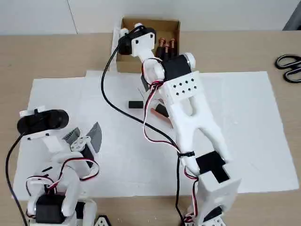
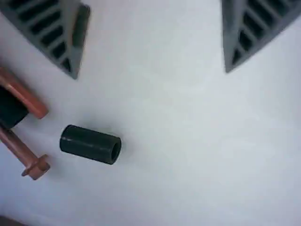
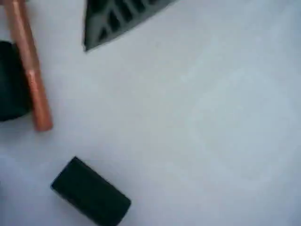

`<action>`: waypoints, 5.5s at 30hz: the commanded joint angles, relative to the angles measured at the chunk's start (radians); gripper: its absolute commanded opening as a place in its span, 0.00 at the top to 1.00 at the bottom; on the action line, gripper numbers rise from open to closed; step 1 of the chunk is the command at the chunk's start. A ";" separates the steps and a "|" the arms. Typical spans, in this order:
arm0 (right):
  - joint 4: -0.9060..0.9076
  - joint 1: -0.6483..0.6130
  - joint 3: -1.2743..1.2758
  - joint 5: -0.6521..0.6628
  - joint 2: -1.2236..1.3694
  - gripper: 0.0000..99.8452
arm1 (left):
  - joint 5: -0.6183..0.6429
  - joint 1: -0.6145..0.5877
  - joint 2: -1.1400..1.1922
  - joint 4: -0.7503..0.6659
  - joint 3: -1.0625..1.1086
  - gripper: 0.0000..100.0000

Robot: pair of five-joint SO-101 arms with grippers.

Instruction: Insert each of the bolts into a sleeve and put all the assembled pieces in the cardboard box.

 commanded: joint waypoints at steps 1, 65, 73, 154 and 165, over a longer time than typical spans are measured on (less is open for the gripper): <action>0.019 -0.002 0.029 0.012 -0.036 0.80 | 0.023 -0.008 -0.012 -0.028 -0.005 0.81; 0.039 0.041 -0.704 0.408 0.799 1.00 | 0.020 -0.009 -0.012 -0.118 0.094 0.81; 0.050 0.137 -0.632 0.183 0.527 1.00 | 0.018 -0.008 -0.012 -0.118 0.094 0.81; -0.437 0.400 0.761 0.060 -0.036 0.84 | 0.018 -0.002 -0.012 -0.114 0.120 0.81; -0.469 0.398 0.756 0.055 0.050 0.84 | 0.018 -0.002 -0.012 -0.114 0.120 0.81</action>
